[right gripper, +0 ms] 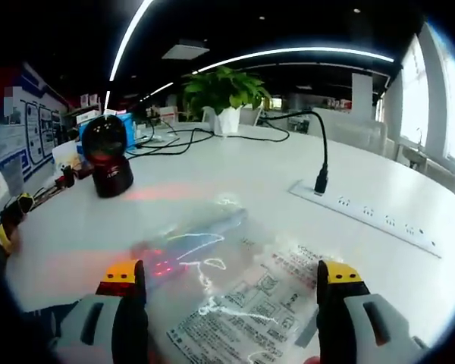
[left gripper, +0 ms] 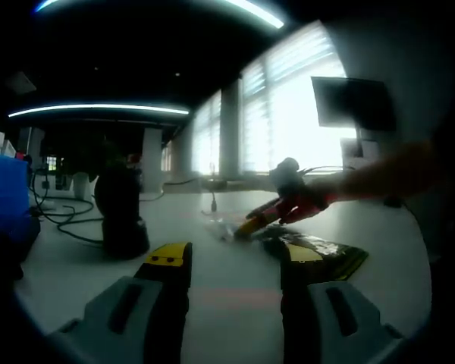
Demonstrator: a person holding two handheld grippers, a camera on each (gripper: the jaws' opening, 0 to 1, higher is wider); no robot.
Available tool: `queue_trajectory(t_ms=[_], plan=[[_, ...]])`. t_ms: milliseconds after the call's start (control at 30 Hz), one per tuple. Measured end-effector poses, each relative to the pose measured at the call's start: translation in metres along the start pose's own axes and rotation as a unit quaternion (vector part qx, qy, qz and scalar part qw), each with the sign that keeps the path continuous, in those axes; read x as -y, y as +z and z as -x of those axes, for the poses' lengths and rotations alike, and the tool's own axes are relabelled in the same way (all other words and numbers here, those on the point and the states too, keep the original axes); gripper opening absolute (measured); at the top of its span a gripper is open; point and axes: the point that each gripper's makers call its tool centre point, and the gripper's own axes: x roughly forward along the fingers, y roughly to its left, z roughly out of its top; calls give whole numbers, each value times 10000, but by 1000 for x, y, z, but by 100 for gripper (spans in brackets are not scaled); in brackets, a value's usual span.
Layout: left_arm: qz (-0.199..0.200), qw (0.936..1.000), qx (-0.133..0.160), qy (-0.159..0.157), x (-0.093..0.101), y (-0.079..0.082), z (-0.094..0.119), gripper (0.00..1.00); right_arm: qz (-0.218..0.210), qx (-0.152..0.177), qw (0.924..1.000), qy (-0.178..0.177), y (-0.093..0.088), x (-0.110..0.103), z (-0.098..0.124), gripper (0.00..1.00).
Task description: Clip sheet goods on table flip sheet goods clip sheet goods scan sheet goods put sheet goods back to table
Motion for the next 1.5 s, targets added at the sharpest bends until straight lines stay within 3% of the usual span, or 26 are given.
queue_trajectory(t_ms=[433, 567, 733, 1133, 1500], plan=[[-1, 10000, 1, 11, -1, 0, 0, 40, 26, -9, 10000, -33, 0, -5, 2, 89], [1, 10000, 3, 11, 0, 0, 0, 40, -216, 84, 9997, -83, 5, -4, 4, 89], [-2, 10000, 7, 6, 0, 0, 0, 40, -66, 175, 9998, -97, 13, -6, 10, 89], [-3, 10000, 17, 5, -1, 1, 0, 40, -32, 739, 9972, -49, 52, -17, 48, 87], [-5, 10000, 25, 32, -1, 1, 0, 40, 220, 1186, 9927, -35, 79, -39, 105, 85]])
